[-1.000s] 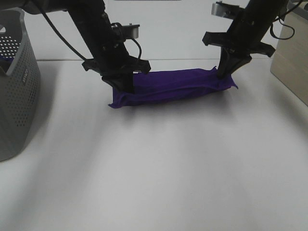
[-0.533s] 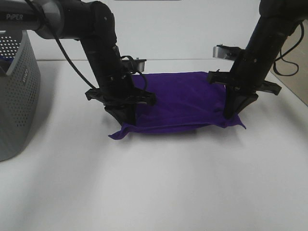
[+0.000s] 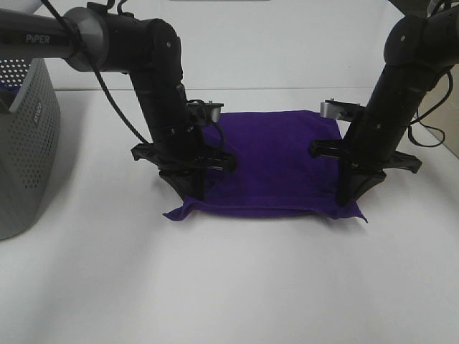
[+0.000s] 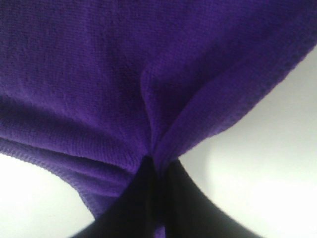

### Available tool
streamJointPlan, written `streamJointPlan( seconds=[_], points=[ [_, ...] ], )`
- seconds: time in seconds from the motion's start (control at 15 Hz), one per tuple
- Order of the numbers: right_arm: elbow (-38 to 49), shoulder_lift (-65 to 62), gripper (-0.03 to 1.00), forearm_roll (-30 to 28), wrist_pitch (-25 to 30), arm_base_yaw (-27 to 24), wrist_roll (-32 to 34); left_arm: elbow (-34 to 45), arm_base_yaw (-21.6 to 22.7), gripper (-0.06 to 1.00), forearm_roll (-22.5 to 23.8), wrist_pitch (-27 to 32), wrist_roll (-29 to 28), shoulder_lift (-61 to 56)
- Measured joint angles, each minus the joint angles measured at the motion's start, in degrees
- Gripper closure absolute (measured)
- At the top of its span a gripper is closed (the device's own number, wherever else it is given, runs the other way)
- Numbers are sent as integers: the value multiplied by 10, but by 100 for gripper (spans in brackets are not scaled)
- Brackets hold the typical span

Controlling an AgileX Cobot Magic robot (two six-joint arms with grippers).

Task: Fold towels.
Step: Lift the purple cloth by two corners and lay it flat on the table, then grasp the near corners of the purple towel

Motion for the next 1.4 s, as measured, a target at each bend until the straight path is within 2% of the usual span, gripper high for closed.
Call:
streamJointPlan(
  seconds=[0.2,0.33,0.4,0.47,0.53,0.6,0.67,0.73,0.8,1.33,1.4],
  points=[
    [3,11,88,-24,-1,-1,3,2,-5,90,21,15,-1,15],
    [3,11,75,-34,-1,-1,4,2,-12,85,25,16,-1,18],
    [3,11,63,-38,-1,-1,10,3,-14,78,25,19,-1,18],
    [3,11,50,-40,3,-1,14,3,-15,65,18,26,-1,18],
    [3,11,43,-43,11,-1,17,3,-15,59,9,32,-1,18],
    [3,11,33,-44,17,-1,17,3,-15,44,0,33,0,18],
    [3,11,28,-45,32,-1,17,3,-15,30,-14,36,6,17],
    [3,11,25,-46,48,-2,18,3,-15,22,-25,37,13,16],
    [3,7,24,-48,58,-2,18,3,-15,19,-29,39,16,15],
    [3,-128,23,-36,73,-2,18,26,-19,17,-21,37,-1,-26],
    [3,-148,23,-35,72,-2,18,26,-23,17,-2,32,-21,-31]
  ],
)
